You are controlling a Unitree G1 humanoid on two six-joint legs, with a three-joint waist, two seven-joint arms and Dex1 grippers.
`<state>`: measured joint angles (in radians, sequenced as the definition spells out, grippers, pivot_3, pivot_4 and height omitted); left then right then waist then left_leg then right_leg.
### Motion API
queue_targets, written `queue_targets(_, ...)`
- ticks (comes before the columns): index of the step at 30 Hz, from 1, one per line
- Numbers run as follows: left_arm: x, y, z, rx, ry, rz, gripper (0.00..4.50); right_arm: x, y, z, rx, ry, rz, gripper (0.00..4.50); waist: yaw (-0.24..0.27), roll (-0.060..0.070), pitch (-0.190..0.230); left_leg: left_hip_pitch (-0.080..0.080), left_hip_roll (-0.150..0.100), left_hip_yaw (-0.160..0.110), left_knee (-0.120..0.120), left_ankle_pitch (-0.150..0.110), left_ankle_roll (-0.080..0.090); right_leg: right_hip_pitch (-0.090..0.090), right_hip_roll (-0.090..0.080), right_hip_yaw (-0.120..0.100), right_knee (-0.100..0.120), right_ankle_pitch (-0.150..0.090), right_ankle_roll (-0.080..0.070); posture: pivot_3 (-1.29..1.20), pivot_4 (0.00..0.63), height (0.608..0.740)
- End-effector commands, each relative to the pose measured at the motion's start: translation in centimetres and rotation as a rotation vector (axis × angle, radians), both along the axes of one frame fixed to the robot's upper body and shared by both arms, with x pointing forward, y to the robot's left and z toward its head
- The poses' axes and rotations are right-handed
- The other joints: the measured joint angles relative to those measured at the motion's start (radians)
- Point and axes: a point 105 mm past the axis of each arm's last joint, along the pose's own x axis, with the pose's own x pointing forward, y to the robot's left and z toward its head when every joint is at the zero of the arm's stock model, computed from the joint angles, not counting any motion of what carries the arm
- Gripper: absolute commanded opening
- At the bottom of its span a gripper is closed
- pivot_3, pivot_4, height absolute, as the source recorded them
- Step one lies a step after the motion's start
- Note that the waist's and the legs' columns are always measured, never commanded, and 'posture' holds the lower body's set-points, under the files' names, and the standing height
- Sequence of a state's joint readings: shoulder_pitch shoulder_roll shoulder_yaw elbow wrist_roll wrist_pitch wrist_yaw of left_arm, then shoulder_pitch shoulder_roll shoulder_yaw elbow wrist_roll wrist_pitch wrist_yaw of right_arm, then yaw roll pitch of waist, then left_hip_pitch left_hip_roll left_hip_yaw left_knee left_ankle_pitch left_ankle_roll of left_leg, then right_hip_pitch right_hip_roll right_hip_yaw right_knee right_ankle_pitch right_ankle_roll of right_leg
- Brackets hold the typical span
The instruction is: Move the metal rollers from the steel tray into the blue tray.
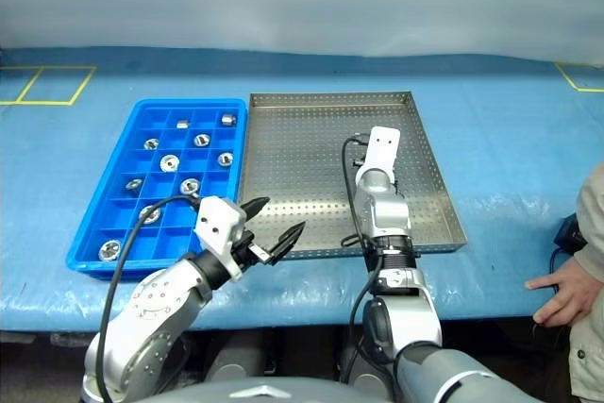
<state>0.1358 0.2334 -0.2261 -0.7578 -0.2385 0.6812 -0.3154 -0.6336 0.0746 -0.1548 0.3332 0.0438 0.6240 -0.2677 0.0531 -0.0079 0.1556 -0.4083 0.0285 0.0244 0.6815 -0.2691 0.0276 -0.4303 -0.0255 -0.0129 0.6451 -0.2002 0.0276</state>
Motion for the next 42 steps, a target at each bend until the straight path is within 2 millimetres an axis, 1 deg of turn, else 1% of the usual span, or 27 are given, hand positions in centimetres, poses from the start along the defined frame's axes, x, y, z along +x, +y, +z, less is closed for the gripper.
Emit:
queue_targets(1, 0.2, 0.2, 1.0, -0.032, -0.044, 0.031, 4.5, 0.1, 4.2, 4.6, 0.003, -0.16, 0.225, 1.69, -0.004, 0.001, 0.001, 0.0, 0.0, 0.0, 0.0, 0.0, 0.0, 0.0, 0.0, 0.0, 0.0, 0.0, 0.0, 0.24, 0.15, 0.74)
queue_targets(3, 0.7, 1.2, 1.4, -0.048, -0.063, 0.103, 4.5, -0.7, 7.3, 6.5, -0.001, -0.226, 0.392, 1.69, -0.004, 0.001, 0.001, 0.0, 0.0, 0.0, -0.001, 0.0, 0.0, 0.0, 0.001, 0.0, 0.0, 0.0, 0.0, 0.25, 0.15, 0.74)
queue_targets(4, 0.8, 1.5, 1.6, -0.052, -0.071, 0.129, 4.5, -1.0, 8.3, 7.1, -0.002, -0.243, 0.446, 1.69, -0.004, 0.001, 0.001, 0.0, 0.0, -0.001, -0.001, 0.0, 0.0, -0.001, 0.001, -0.001, 0.0, 0.0, 0.0, 0.25, 0.15, 0.74)
queue_targets(5, 1.1, 2.3, 1.8, -0.048, -0.085, 0.174, 4.5, -1.5, 9.6, 7.8, -0.003, -0.267, 0.515, 1.69, -0.003, 0.001, 0.001, 0.0, 0.0, -0.001, -0.001, 0.0, 0.0, -0.001, 0.001, 0.0, 0.0, 0.0, 0.0, 0.26, 0.15, 0.74)
queue_targets(8, 1.4, 4.5, 2.4, -0.042, -0.123, 0.3, 4.5, -3.0, 12.9, 9.3, 0.005, -0.308, 0.677, 1.69, 0.002, 0.001, 0.001, 0.0, 0.0, -0.001, -0.001, 0.0, 0.0, 0.0, 0.001, -0.001, 0.0, 0.0, 0.0, 0.3, 0.15, 0.74)
queue_targets(10, 1.3, 5.7, 2.7, -0.049, -0.135, 0.361, 4.5, -3.9, 14.5, 9.7, 0.004, -0.324, 0.757, 1.69, 0.01, 0.001, 0.001, 0.0, 0.0, -0.001, -0.001, 0.0, 0.0, 0.0, 0.001, -0.001, 0.0, 0.0, 0.0, 0.31, 0.15, 0.74)
queue_targets(12, 0.9, 7.0, 2.8, -0.039, -0.142, 0.424, 4.5, -4.8, 16.2, 9.8, 0.01, -0.328, 0.838, 1.69, 0.02, 0.001, 0.001, 0.0, 0.001, -0.001, -0.001, 0.0, 0.0, 0.0, 0.0, -0.002, 0.0, 0.0, 0.0, 0.34, 0.15, 0.74)
queue_targets(14, 0.4, 8.0, 2.7, -0.025, -0.141, 0.467, 4.5, -5.3, 17.3, 9.5, 0.009, -0.323, 0.882, 1.69, 0.033, 0.001, 0.001, -0.001, 0.0, -0.002, -0.001, 0.0, 0.0, 0.0, -0.001, -0.002, -0.001, 0.0, 0.0, 0.37, 0.15, 0.74)
queue_targets(17, -0.2, 9.0, 2.5, -0.006, -0.137, 0.507, 4.5, -6.1, 18.5, 9.3, 0.022, -0.312, 0.941, 1.69, 0.051, 0.0, 0.001, -0.001, 0.0, -0.002, -0.001, 0.0, 0.0, 0.0, -0.001, -0.002, -0.001, -0.002, 0.002, 0.4, 0.15, 0.74)
queue_targets(19, -0.6, 9.0, 2.4, 0.005, -0.134, 0.514, 4.5, -6.5, 19.1, 8.8, 0.024, -0.298, 0.972, 1.69, 0.065, 0.001, 0.001, -0.001, 0.0, -0.002, 0.0, 0.0, 0.0, 0.0, -0.001, -0.003, -0.001, -0.003, 0.004, 0.42, 0.15, 0.74)
queue_targets(23, -1.1, 8.7, 2.1, 0.004, -0.124, 0.509, 4.5, -7.7, 20.0, 7.5, 0.026, -0.26, 1.04, 1.69, 0.086, 0.001, 0.001, -0.001, 0.0, -0.003, 0.0, 0.0, 0.0, 0.0, -0.001, -0.003, -0.001, -0.006, 0.0, 0.43, 0.15, 0.74)
queue_targets(31, -1.1, 8.0, 1.7, 0.008, -0.102, 0.466, 4.5, -8.9, 19.6, 4.1, 0.013, -0.137, 1.089, 1.69, 0.101, 0.001, 0.001, -0.001, 0.0, -0.003, 0.0, 0.0, 0.0, 0.0, -0.001, -0.004, -0.001, -0.006, -0.001, 0.41, 0.15, 0.74)
queue_targets(35, -1.0, 7.8, 1.6, 0.005, -0.098, 0.445, 4.5, -9.5, 19.4, 3.0, 0.026, -0.094, 1.093, 1.69, 0.099, 0.001, 0.001, -0.001, 0.0, -0.003, -0.001, 0.0, 0.0, 0.0, -0.001, -0.004, -0.001, -0.006, -0.001, 0.39, 0.15, 0.74)
queue_targets(37, -0.9, 7.7, 1.5, 0.009, -0.098, 0.431, 4.5, -9.6, 19.1, 2.6, 0.025, -0.079, 1.083, 2.41, 0.098, 0.0, 0.0, -0.001, 0.0, -0.003, -0.001, 0.0, 0.0, 0.0, -0.001, -0.004, -0.001, -0.006, -0.001, 0.38, 0.15, 0.74)
queue_targets(39, -0.8, 7.5, 1.5, 0.01, -0.097, 0.422, 4.5, -9.5, 18.9, 2.4, 0.026, -0.073, 1.065, 2.91, 0.096, 0.001, 0.0, -0.001, 0.0, -0.003, 0.0, 0.0, 0.0, 0.0, -0.001, -0.004, -0.001, -0.007, -0.001, 0.36, 0.15, 0.74)
queue_targets(42, -0.6, 7.1, 1.5, 0.008, -0.096, 0.388, 4.5, -9.4, 18.4, 2.6, 0.031, -0.081, 1.045, 3.91, 0.095, 0.001, 0.0, 0.0, 0.001, -0.003, 0.0, 0.0, 0.0, 0.0, -0.001, -0.004, -0.001, -0.007, -0.001, 0.35, 0.15, 0.74)
